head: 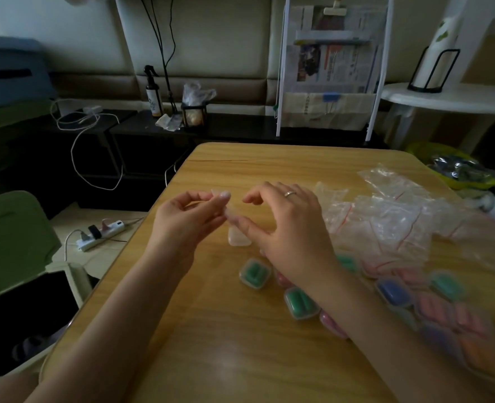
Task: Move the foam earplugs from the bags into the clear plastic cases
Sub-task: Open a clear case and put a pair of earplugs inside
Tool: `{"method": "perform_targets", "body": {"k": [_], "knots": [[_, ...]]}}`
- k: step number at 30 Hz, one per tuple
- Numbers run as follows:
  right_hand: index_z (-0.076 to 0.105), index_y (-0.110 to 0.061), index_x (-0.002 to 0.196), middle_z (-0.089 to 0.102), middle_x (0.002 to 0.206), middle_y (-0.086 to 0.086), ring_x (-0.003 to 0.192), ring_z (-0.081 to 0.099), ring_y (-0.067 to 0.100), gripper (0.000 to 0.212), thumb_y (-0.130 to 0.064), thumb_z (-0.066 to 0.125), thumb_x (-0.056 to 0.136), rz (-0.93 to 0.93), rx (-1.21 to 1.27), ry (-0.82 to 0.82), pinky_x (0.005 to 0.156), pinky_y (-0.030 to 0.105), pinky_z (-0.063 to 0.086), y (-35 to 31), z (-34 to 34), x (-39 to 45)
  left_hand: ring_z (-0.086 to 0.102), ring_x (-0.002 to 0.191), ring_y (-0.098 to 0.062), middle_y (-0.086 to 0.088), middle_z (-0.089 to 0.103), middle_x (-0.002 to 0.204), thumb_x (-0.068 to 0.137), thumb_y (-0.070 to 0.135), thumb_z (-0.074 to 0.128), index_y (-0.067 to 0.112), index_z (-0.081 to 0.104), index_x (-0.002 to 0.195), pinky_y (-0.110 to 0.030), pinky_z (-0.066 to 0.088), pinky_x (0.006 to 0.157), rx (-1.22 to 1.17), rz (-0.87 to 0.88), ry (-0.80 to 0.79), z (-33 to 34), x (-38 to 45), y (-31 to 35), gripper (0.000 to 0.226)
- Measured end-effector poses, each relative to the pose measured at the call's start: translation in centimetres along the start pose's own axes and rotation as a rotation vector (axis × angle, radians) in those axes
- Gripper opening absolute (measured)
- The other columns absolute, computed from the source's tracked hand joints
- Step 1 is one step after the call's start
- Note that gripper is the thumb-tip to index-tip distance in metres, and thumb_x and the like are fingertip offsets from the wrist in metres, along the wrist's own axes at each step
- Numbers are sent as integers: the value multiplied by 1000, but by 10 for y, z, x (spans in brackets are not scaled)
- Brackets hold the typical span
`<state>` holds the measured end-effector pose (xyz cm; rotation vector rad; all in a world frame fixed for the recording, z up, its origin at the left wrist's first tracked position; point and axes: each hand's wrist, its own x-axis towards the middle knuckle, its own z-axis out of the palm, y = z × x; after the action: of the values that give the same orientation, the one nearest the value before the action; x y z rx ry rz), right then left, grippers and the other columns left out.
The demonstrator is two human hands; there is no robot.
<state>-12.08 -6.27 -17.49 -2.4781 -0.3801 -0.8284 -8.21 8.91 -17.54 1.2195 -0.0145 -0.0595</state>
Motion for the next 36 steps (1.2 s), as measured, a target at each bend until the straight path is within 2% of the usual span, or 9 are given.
{"method": "perform_targets", "body": {"k": [3,7,12,15,20,25,28,31,36], "knots": [[57,-25,96,49,85,-22,84,48,0,28,-52,58,86,-9,25,-20,93,31,37,-5,1,-2,66,60,-13,-7,66,69,60,20,76,7,57,85,-17,52,54,54,21,-46,4,-4,1,34],[62,-22,90,59,76,-16,72,56,2,12,-34,60,90,93,180,-78,82,32,49,-7,-2,-4,66,62,-12,-4,64,68,58,19,75,8,55,81,-18,54,57,100,41,-99,12,-8,3,32],[62,-17,86,63,74,-7,55,56,0,5,-20,65,90,286,537,-91,52,13,45,-7,-9,-5,68,70,-15,-4,67,72,59,15,74,9,55,81,-23,58,67,91,50,-148,13,-9,6,30],[62,-18,91,65,77,-5,62,60,3,8,-15,68,87,361,664,-68,52,13,45,-5,-6,-4,69,78,-20,-8,70,78,58,16,75,9,59,81,-32,59,78,141,70,-150,13,-9,5,28],[64,-19,101,69,83,0,72,66,7,20,-13,72,83,442,774,-53,57,17,51,-5,-6,-3,71,76,-19,-7,72,78,63,17,74,8,66,83,-26,57,70,203,125,-111,16,-11,5,23],[66,-17,98,72,87,7,78,70,14,15,-11,69,85,625,966,-77,71,50,55,-5,-12,-2,70,77,-19,-8,72,79,65,17,72,5,69,89,-23,56,70,195,134,-76,14,-10,6,27],[65,-18,98,71,91,11,79,71,17,14,-9,66,88,670,1019,-69,79,54,53,-4,-12,-1,70,79,-19,-11,72,85,68,16,71,4,69,93,-24,57,72,215,128,-82,14,-11,9,28],[61,-20,102,68,93,8,73,69,11,15,-10,62,90,595,945,-61,67,42,55,-6,-11,-1,68,72,-14,-3,69,76,80,16,67,5,66,90,-22,57,67,294,124,-93,18,-13,5,14],[55,-18,106,62,85,-2,75,67,10,17,-7,56,93,352,783,6,55,15,50,-9,-7,-6,63,63,-6,4,66,69,86,26,61,8,63,86,-20,54,58,618,268,-135,26,-19,-4,18]]}}
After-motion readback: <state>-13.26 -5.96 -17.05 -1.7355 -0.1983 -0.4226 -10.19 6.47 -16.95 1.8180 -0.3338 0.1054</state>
